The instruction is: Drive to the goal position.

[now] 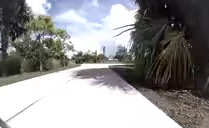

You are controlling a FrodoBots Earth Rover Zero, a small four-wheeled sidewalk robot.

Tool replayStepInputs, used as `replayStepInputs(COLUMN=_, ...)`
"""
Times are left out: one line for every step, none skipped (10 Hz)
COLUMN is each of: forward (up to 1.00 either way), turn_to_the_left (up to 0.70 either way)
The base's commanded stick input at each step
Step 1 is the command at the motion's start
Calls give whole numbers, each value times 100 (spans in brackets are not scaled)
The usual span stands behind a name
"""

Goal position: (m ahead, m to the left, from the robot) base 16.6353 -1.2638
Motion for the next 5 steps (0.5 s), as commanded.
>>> replayStepInputs(forward=85, turn_to_the_left=21)
replayStepInputs(forward=85, turn_to_the_left=9)
replayStepInputs(forward=85, turn_to_the_left=0)
replayStepInputs(forward=85, turn_to_the_left=0)
replayStepInputs(forward=85, turn_to_the_left=0)
